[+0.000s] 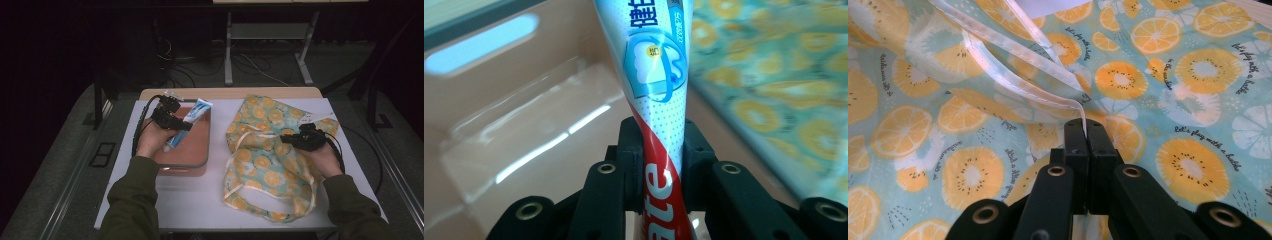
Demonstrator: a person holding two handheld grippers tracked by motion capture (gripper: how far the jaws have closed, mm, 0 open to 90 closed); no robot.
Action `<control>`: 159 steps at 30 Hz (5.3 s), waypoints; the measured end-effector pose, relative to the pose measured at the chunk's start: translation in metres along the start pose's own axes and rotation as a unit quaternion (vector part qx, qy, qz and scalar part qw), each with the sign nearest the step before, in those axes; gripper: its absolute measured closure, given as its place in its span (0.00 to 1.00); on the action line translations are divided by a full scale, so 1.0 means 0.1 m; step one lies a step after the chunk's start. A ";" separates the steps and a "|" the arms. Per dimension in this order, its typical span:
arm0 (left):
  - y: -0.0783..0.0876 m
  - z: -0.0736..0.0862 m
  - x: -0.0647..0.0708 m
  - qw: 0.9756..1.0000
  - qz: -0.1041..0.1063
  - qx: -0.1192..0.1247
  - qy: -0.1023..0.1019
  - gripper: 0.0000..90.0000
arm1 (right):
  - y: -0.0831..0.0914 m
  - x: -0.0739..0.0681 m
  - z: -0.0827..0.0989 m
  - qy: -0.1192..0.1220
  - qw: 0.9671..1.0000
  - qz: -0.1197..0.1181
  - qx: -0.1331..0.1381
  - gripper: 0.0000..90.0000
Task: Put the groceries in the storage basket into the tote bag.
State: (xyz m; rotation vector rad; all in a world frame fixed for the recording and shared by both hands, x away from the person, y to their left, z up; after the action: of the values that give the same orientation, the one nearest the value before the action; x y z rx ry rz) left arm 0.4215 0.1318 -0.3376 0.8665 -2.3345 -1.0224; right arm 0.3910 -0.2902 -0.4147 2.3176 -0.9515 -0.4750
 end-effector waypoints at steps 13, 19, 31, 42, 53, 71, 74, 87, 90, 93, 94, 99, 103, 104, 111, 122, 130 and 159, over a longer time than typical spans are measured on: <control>-0.12 -0.17 0.63 0.996 0.052 -0.006 -0.078 0.84 | 0.01 0.00 0.00 -0.002 1.000 0.002 0.002 0.99; -0.27 -0.22 0.97 0.990 0.081 -0.010 -0.112 0.84 | 0.03 0.00 -0.01 0.000 1.000 0.005 0.011 1.00; -0.63 -0.24 1.65 0.973 0.135 -0.043 -0.185 0.84 | 0.05 0.00 -0.02 -0.001 1.000 0.005 0.016 0.99; -1.15 -0.14 1.87 0.967 0.127 -0.099 -0.199 0.84 | 0.16 -0.01 -0.10 0.000 0.999 0.002 0.048 1.00; -1.53 -0.14 1.84 0.965 0.090 -0.150 -0.195 0.84 | 0.20 -0.05 -0.14 0.005 0.998 0.002 0.060 1.00; -1.26 -0.05 1.62 0.983 0.087 -0.052 -0.151 0.60 | 0.20 -0.07 -0.15 0.010 0.998 0.000 0.060 0.99; -1.19 0.07 1.59 0.984 0.079 -0.057 -0.149 0.58 | 0.19 -0.08 -0.15 0.010 0.998 0.000 0.057 1.00; -1.26 0.32 1.59 0.987 0.070 -0.076 -0.122 0.63 | 0.16 -0.09 -0.14 0.012 0.998 0.000 0.054 1.00; -1.26 0.31 1.60 0.987 0.066 -0.077 -0.126 0.70 | 0.16 -0.09 -0.14 0.014 0.998 0.000 0.053 1.00; -1.24 0.28 1.65 0.986 0.052 -0.078 -0.138 0.75 | 0.16 -0.10 -0.14 0.014 0.999 -0.001 0.053 1.00; -1.23 0.26 1.66 0.985 0.048 -0.079 -0.144 0.77 | 0.16 -0.10 -0.14 0.014 0.998 -0.001 0.053 1.00; -1.22 0.09 1.74 0.984 0.041 -0.066 -0.160 0.81 | 0.15 -0.11 -0.15 0.015 0.998 -0.002 0.053 1.00; -1.26 -0.09 1.79 0.985 0.048 -0.061 -0.157 0.83 | 0.15 -0.12 -0.15 0.016 0.998 -0.003 0.053 1.00; -1.28 -0.13 1.79 0.985 0.048 -0.054 -0.155 0.83 | 0.15 -0.12 -0.15 0.016 0.998 -0.003 0.053 1.00; -1.48 -0.33 1.79 0.988 0.046 -0.044 -0.141 0.84 | 0.15 -0.12 -0.15 0.017 0.998 -0.004 0.053 1.00; -1.67 -0.35 1.75 0.989 0.043 -0.057 -0.128 0.83 | 0.16 -0.10 -0.15 0.015 0.998 -0.004 0.056 1.00; -1.59 -0.31 1.73 0.989 0.058 -0.039 -0.129 0.71 | 0.17 -0.10 -0.15 0.014 0.998 -0.004 0.057 1.00; -0.84 0.36 1.59 0.985 0.104 0.032 -0.136 0.57 | 0.15 -0.09 -0.13 0.013 0.999 -0.003 0.047 1.00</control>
State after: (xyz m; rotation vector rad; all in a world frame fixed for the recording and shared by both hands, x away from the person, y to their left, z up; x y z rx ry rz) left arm 0.3188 -0.0056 -0.4013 0.5166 -2.6314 -1.0345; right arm 0.3839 -0.2876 -0.3946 2.4054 -0.9722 -0.4089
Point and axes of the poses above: each handheld gripper's, and its own axes: y roughly backward along the jaws, z roughly out of its underside, x roughly to its right, the point moved 1 cm from there along -y, roughly forward along the jaws, and after that the axes turned 1 degree about x, right-handed, at the moved point
